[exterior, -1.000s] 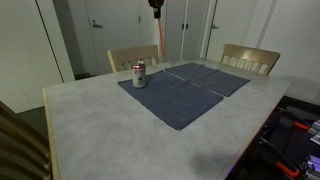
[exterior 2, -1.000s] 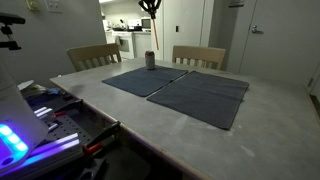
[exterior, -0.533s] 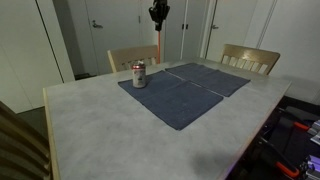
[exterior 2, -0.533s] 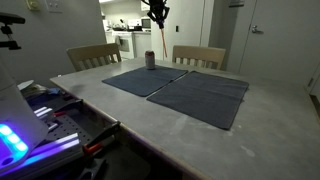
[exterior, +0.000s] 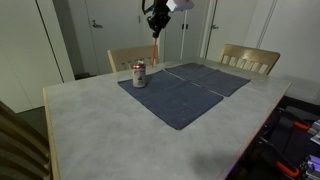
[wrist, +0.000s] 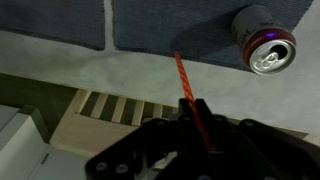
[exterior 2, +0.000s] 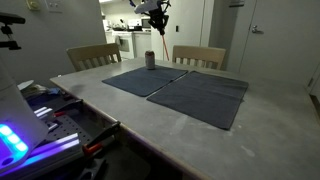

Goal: Remove the straw from the can and put it on the table

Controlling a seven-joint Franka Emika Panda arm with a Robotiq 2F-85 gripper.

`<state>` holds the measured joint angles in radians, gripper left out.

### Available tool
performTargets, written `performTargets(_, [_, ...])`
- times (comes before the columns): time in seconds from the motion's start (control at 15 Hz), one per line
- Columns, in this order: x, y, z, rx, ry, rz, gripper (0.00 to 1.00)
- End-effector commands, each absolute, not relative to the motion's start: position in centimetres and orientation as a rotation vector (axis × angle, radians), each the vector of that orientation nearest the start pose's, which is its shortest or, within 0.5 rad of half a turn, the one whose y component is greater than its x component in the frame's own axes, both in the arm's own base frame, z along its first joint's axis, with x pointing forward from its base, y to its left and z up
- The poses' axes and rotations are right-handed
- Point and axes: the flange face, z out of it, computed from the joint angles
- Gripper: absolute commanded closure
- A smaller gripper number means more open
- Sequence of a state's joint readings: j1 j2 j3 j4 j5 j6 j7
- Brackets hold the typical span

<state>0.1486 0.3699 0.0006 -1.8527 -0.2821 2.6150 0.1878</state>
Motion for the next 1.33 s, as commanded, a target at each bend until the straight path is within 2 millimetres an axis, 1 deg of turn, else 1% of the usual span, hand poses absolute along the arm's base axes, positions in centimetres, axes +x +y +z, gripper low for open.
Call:
performTargets(0.0, [63.4, 10.6, 36.1, -3.248, -0.112, -0.692, 0.98])
performTargets(0.13, [62.8, 10.9, 35.3, -3.263, -0.024, -0.693, 0.98])
performTargets(0.47, [61.4, 11.8, 32.4, -3.295, 0.142, -0.648, 0.98])
performTargets(0.67, [60.5, 12.3, 30.8, -3.286, 0.220, -0.622, 0.98])
performTargets(0.73, [60.3, 12.4, 30.3, -3.284, 0.242, -0.639, 0.98])
performTargets(0.87, [59.9, 12.4, 29.9, -3.284, 0.283, -0.708, 0.98])
performTargets(1.07, [59.4, 12.2, 30.1, -3.309, 0.360, -0.832, 0.98])
performTargets(1.27, [59.0, 12.6, 30.0, -3.317, 0.420, -0.915, 0.98])
